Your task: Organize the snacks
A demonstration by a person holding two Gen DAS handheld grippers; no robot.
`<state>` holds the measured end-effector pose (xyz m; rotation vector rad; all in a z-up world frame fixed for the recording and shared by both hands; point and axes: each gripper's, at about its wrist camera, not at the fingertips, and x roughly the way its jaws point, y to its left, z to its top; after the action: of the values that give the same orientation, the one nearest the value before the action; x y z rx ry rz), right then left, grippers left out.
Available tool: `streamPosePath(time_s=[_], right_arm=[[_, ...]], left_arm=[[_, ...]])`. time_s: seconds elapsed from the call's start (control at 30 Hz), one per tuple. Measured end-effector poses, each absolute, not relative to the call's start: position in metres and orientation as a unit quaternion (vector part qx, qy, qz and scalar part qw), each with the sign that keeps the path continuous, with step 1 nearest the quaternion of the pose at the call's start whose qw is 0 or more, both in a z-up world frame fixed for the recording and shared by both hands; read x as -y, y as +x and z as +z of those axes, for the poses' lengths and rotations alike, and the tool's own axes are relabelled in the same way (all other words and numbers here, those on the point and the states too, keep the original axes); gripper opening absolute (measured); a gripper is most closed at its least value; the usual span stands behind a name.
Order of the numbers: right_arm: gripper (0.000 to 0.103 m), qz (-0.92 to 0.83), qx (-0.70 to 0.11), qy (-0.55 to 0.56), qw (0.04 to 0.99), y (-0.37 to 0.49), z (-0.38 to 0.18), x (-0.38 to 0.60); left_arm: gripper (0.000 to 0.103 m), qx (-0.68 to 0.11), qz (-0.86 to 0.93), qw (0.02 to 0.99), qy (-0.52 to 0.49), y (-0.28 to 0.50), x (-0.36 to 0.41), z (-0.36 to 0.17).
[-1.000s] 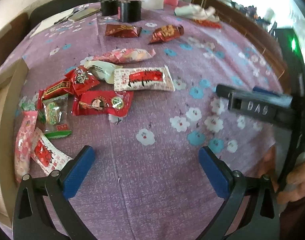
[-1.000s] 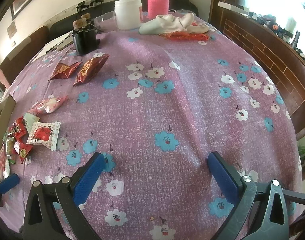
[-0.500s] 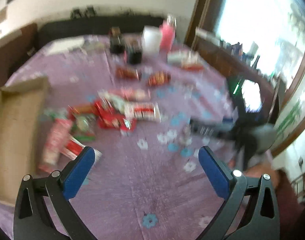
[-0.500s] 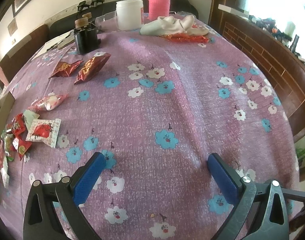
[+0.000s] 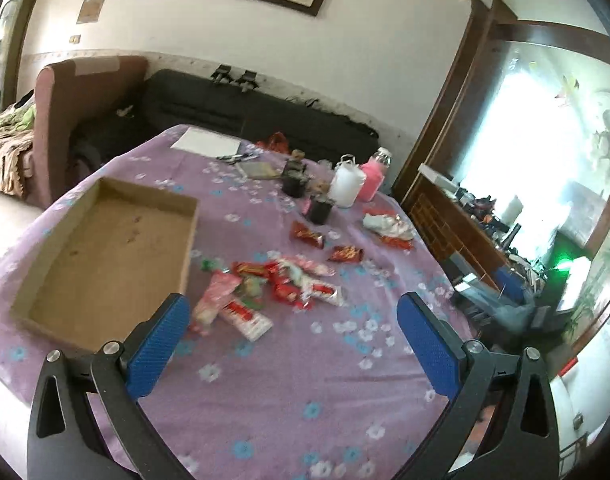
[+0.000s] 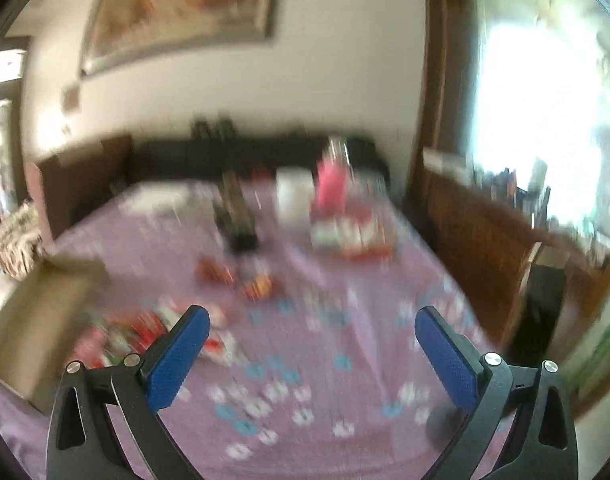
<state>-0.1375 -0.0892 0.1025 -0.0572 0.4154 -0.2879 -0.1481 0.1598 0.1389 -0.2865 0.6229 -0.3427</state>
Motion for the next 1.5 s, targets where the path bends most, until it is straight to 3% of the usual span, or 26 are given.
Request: streamPosePath(time_s=[0.33, 0.5, 0.67, 0.77, 0.93, 1.1, 1.17, 1.2, 1.27, 1.5], right_arm=[[0.103, -0.048, -0.118, -0.082, 0.988, -0.184, 0.198, 0.016], [0.103, 0.0, -0.097, -0.061, 0.993, -0.188, 0.267, 0.0], [0.103, 0.036, -0.128, -0.043, 0.99, -0.16, 0.295, -0.004], [0.103, 0.072, -0.155, -0.041, 0.984, -0.14, 0.268, -0.01], [0.102, 0.094, -0.25, -0.019, 0.964, -0.095, 0.174, -0.014], [0.103, 0.108, -0.247, 0.041, 0.962, -0.084, 0.122, 0.012], [0.102, 0.12, -0.32, 0.031, 0.939, -0.06, 0.096, 0.009], [0.1, 0.128, -0.349, 0.03, 0.928, -0.051, 0.083, 0.009], [0.083, 0.138, -0.38, 0.03, 0.914, -0.043, 0.059, 0.009], [0.081, 0.195, -0.427, -0.05, 0.882, -0.033, -0.003, -0.035]], left_arm=[[0.103, -0.216, -0.141, 0.944, -0.204, -0.185, -0.238, 0.206], [0.103, -0.156, -0.107, 0.972, -0.136, -0.195, -0.251, 0.266], [0.103, -0.16, -0.081, 0.977, -0.111, -0.173, -0.263, 0.273], [0.103, -0.195, -0.102, 0.965, -0.141, -0.149, -0.277, 0.244], [0.103, -0.267, -0.112, 0.942, -0.17, -0.11, -0.285, 0.188], [0.103, -0.31, -0.117, 0.929, -0.167, -0.077, -0.272, 0.143], [0.103, -0.328, -0.123, 0.921, -0.168, -0.065, -0.261, 0.128], [0.103, -0.336, -0.126, 0.918, -0.168, -0.062, -0.257, 0.123], [0.103, -0.351, -0.133, 0.912, -0.167, -0.054, -0.246, 0.113], [0.103, -0.417, -0.137, 0.884, -0.162, -0.03, -0.22, 0.082]])
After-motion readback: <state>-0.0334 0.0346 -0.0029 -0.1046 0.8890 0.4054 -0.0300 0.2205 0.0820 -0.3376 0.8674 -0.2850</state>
